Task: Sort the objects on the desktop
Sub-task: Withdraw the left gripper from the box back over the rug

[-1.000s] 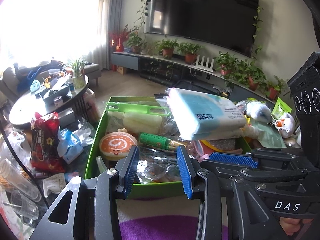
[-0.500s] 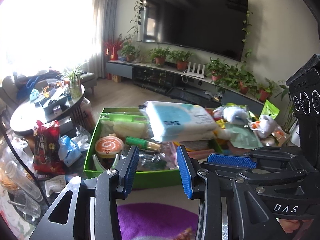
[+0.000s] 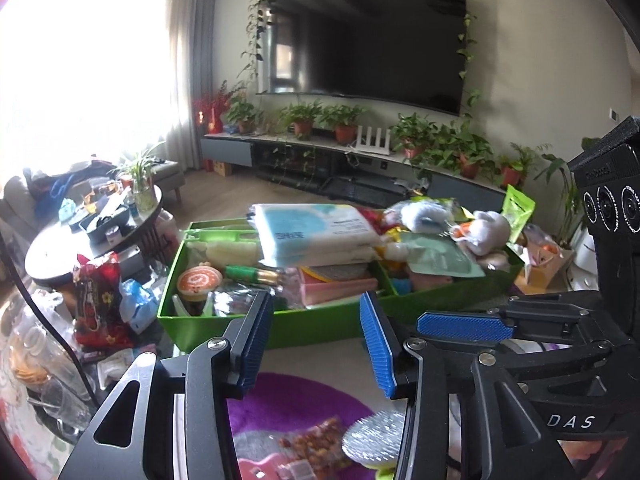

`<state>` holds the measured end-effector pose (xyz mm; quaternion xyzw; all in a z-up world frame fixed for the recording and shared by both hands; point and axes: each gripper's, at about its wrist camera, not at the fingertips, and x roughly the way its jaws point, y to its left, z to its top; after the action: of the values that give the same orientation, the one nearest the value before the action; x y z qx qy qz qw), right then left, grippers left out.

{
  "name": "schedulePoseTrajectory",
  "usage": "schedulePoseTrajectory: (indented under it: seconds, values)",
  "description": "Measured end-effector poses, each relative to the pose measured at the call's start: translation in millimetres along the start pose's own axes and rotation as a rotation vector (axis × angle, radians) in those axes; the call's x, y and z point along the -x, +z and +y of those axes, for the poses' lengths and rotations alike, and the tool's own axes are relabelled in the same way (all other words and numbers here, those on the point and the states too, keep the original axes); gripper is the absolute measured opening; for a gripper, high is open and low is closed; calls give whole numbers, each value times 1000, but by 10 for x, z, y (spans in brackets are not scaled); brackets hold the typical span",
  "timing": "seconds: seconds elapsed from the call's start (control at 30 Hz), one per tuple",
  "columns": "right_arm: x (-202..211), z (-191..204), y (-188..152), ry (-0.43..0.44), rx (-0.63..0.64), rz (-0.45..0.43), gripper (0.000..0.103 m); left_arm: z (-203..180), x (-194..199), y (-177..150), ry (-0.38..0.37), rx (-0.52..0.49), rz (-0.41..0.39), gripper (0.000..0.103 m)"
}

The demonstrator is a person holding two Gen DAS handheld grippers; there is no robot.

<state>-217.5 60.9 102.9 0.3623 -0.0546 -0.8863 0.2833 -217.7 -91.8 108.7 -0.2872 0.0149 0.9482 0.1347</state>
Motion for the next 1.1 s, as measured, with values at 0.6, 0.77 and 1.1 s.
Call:
schedulePoseTrajectory:
  seconds: [0.6,0.77,1.1]
  values:
    - [511,-260,-473,-45,-57,-19,26,-619,79,-229,-109,8,34,48]
    - [660,-345,-576,-60,-74,-30,26,-799,95,-251,-136,-5,36,48]
    - [867,-581,-851,-96,-128,-30,26,-1170,19,-371,-195,-46,69,48]
